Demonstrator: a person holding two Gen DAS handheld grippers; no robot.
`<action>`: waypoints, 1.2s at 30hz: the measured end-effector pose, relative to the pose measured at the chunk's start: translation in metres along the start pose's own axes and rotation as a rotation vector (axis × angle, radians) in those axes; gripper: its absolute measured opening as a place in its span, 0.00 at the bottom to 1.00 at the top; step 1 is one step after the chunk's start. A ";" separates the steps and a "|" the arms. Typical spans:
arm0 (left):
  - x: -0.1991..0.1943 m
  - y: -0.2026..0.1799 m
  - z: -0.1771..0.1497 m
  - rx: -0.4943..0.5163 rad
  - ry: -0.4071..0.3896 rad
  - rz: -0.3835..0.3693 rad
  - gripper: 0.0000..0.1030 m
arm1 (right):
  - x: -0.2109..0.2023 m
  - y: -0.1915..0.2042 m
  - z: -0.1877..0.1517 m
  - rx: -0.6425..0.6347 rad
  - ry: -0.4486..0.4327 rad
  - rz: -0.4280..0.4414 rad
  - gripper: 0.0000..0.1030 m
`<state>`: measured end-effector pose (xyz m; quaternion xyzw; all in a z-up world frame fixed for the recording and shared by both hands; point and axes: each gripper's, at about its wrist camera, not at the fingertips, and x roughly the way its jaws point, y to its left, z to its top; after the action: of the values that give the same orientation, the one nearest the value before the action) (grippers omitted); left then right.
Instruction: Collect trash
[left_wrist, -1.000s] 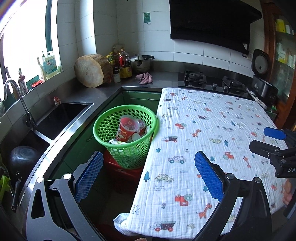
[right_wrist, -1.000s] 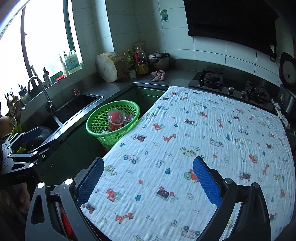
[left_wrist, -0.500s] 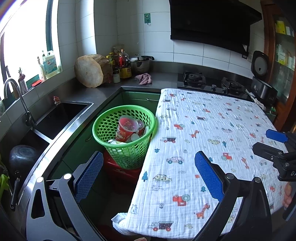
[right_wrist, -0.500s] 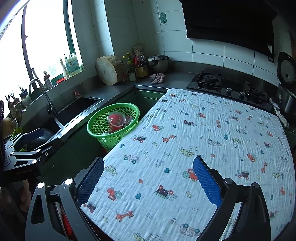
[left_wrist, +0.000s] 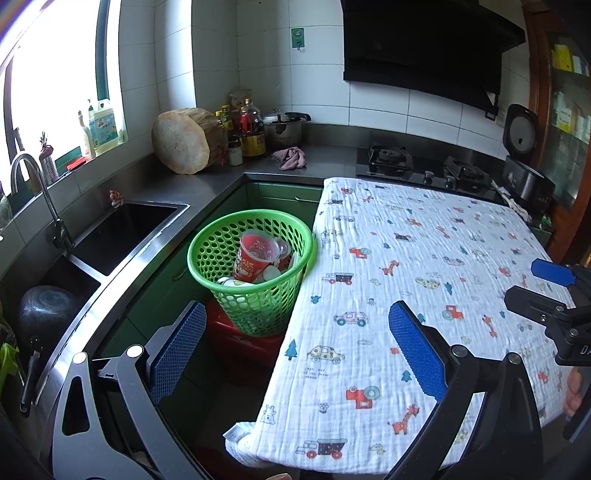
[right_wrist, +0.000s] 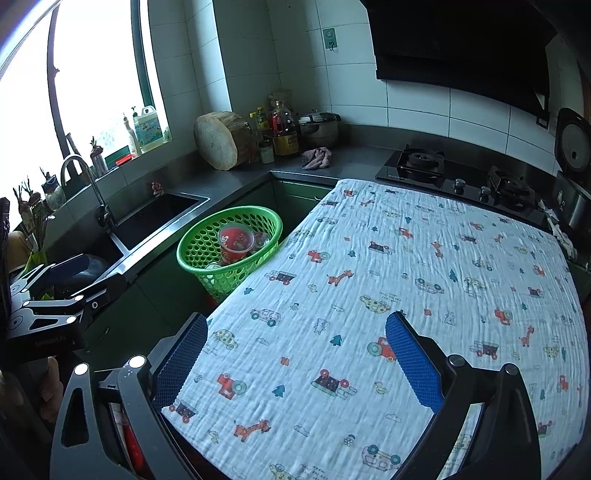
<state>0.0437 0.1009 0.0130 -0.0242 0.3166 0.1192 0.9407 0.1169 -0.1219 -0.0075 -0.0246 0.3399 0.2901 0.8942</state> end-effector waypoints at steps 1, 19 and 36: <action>0.000 0.000 0.000 -0.002 -0.001 0.000 0.95 | 0.000 0.000 0.000 -0.002 0.000 0.002 0.91; -0.006 0.001 0.000 -0.022 -0.016 -0.002 0.95 | -0.002 0.004 -0.001 -0.017 -0.015 -0.002 0.91; -0.004 -0.017 0.004 -0.002 -0.022 -0.040 0.95 | -0.015 -0.004 -0.004 -0.008 -0.041 -0.058 0.93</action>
<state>0.0475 0.0839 0.0183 -0.0299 0.3057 0.1010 0.9463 0.1079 -0.1341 -0.0020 -0.0320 0.3197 0.2657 0.9090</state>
